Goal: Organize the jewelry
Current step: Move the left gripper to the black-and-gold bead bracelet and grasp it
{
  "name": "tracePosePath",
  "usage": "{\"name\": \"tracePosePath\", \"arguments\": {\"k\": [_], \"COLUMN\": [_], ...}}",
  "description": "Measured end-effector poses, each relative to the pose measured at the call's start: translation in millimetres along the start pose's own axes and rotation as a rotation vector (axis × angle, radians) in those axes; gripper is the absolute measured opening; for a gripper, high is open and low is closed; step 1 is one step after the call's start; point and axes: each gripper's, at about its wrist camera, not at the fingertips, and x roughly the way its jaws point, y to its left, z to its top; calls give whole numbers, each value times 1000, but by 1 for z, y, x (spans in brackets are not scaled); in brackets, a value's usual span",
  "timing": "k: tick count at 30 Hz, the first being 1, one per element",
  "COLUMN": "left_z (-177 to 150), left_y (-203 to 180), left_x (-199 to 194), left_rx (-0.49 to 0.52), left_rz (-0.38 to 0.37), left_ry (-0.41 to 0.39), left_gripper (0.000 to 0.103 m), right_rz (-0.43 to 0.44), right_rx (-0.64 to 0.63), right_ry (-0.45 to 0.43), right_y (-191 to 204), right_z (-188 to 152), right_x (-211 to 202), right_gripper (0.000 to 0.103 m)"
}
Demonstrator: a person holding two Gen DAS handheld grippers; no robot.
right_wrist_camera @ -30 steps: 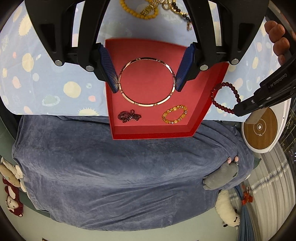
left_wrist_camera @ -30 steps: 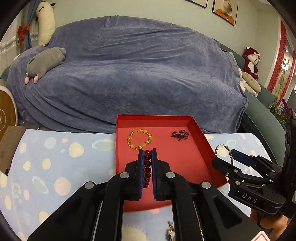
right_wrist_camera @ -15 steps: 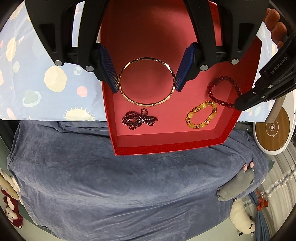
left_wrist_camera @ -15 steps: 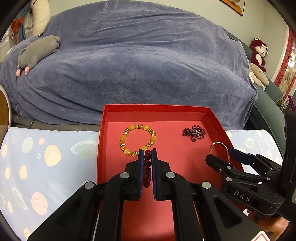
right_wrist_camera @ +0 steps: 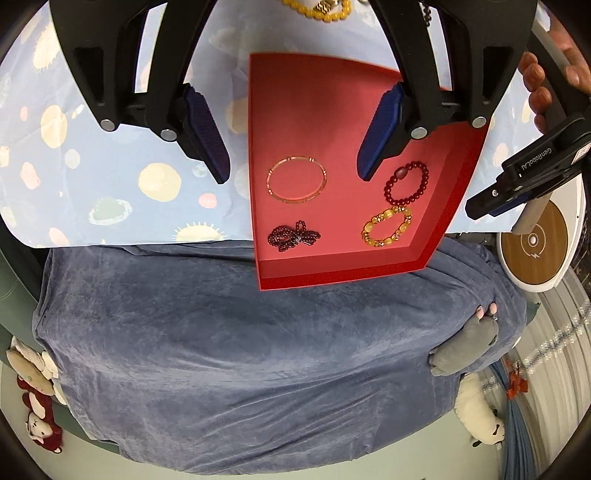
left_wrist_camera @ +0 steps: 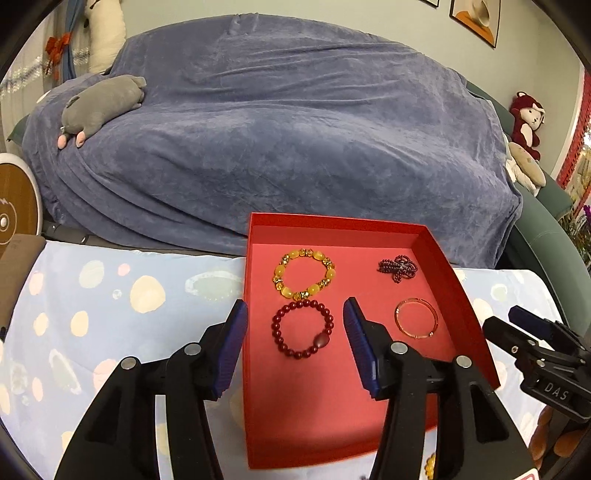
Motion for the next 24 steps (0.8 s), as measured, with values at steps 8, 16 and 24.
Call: {"name": "tracePosePath", "arguments": {"k": [8,16,24], "left_z": [-53,-120,-145], "left_y": [8,8,-9], "left_x": [-55,-79,-65], "left_rx": [26,19,8], "left_rz": [13,-4,-82], "left_ry": [34,109,158], "left_gripper": [51,51,51], "right_rz": [-21,-19,-48], "right_rx": [1,52,4], "right_ry": [-5,25,29], "right_y": [-4,-2,6], "right_z": [-51,-102,-126], "right_x": [-64,-89,-81], "right_gripper": [69,69,69]}}
